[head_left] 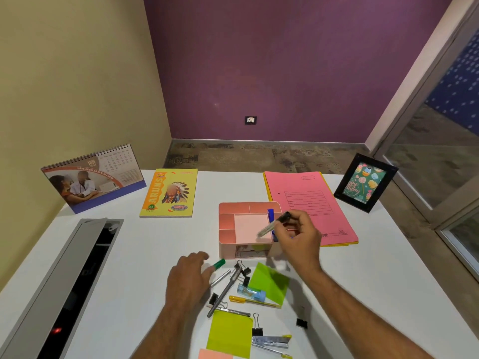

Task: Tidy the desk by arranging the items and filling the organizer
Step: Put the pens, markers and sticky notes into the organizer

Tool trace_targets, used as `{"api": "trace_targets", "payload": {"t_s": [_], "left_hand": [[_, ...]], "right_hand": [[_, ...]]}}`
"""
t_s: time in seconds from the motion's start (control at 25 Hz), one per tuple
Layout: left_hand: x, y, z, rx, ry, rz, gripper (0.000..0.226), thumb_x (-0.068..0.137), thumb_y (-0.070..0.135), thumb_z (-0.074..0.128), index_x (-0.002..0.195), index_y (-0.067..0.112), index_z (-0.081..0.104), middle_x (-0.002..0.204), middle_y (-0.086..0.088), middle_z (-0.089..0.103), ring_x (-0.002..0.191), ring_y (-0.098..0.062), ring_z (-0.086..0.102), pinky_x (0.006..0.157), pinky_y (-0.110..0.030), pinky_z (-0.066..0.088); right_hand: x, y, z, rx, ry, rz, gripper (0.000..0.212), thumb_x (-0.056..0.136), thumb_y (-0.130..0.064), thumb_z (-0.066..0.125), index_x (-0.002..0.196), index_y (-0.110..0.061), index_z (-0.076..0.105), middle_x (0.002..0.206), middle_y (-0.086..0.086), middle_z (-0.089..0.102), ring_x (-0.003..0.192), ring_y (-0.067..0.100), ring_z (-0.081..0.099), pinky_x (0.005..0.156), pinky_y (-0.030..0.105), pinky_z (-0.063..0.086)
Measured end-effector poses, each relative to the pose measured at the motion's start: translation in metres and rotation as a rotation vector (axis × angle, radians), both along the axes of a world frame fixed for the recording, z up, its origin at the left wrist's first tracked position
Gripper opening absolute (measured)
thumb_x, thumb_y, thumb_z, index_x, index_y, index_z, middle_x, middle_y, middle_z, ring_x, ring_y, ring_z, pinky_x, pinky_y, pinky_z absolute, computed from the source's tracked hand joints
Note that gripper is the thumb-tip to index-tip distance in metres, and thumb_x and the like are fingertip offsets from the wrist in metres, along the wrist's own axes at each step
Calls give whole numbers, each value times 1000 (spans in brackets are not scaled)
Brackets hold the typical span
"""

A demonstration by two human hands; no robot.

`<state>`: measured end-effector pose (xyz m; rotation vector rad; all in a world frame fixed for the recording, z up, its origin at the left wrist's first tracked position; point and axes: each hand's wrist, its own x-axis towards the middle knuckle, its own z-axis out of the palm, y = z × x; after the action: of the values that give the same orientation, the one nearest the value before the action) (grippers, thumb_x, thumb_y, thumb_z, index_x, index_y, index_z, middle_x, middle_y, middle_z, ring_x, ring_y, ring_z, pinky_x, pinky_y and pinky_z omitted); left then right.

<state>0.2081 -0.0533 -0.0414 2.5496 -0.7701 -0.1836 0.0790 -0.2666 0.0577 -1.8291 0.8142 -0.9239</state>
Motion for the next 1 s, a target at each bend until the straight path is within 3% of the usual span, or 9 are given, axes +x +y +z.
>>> {"api": "trace_targets", "payload": {"t_s": [0.12, 0.28, 0.56, 0.68, 0.8, 0.84, 0.92, 1.0], "left_hand": [[11, 13, -10, 243, 11, 32, 25, 94, 42, 48, 110, 29, 63, 111, 4, 62, 101, -20, 55, 79, -35, 47], [13, 17, -23, 399, -11, 9, 27, 97, 41, 45, 105, 27, 65, 107, 3, 58, 99, -18, 54, 75, -32, 45], [9, 16, -26, 387, -51, -83, 17, 92, 35, 56, 90, 21, 66, 92, 2, 63, 86, -23, 58, 62, -34, 34], [7, 19, -29, 333, -89, -88, 12, 83, 30, 67, 77, 23, 59, 72, 4, 61, 65, -22, 54, 54, -31, 29], [3, 14, -21, 188, -106, -78, 10, 91, 30, 58, 84, 23, 54, 74, 5, 59, 62, -18, 47, 54, -31, 32], [2, 12, -18, 138, -93, -72, 8, 93, 31, 54, 88, 25, 52, 78, 5, 59, 65, -17, 48, 55, -32, 34], [0, 6, -11, 35, -75, -93, 4, 94, 31, 52, 93, 29, 49, 84, 8, 57, 71, -14, 50, 58, -30, 41], [0, 0, -6, -77, -31, -133, 4, 96, 30, 52, 96, 33, 49, 88, 12, 55, 75, -11, 50, 63, -29, 47]], "right_hand": [[2, -28, 1, -50, 50, -125, 25, 79, -9, 74, 99, -15, 60, 79, -12, 67, 67, -4, 63, 57, 5, 46], [4, -43, -12, -33, 261, -68, 25, 84, -17, 71, 102, -23, 54, 86, -7, 68, 74, 7, 65, 58, 22, 54], [9, -40, -39, 28, 388, 43, 19, 87, -23, 69, 106, -19, 65, 86, -9, 70, 74, -2, 63, 62, 10, 45], [7, -39, -40, -5, 418, 28, 18, 90, -24, 65, 106, -18, 69, 83, -9, 67, 79, 9, 65, 63, 13, 42], [7, -39, -36, -36, 469, 63, 18, 94, -22, 59, 105, -17, 71, 83, -9, 68, 76, 4, 64, 61, 11, 40], [8, -41, -36, -37, 485, 71, 22, 95, -23, 57, 111, -15, 70, 92, -6, 71, 80, 6, 64, 66, 15, 44], [8, -45, -40, -21, 498, 59, 35, 96, -26, 54, 128, -15, 60, 124, 3, 66, 107, 20, 61, 90, 30, 49], [7, -45, -44, -57, 494, -2, 40, 96, -26, 54, 134, -15, 55, 136, 4, 57, 125, 25, 47, 105, 42, 40]]}}
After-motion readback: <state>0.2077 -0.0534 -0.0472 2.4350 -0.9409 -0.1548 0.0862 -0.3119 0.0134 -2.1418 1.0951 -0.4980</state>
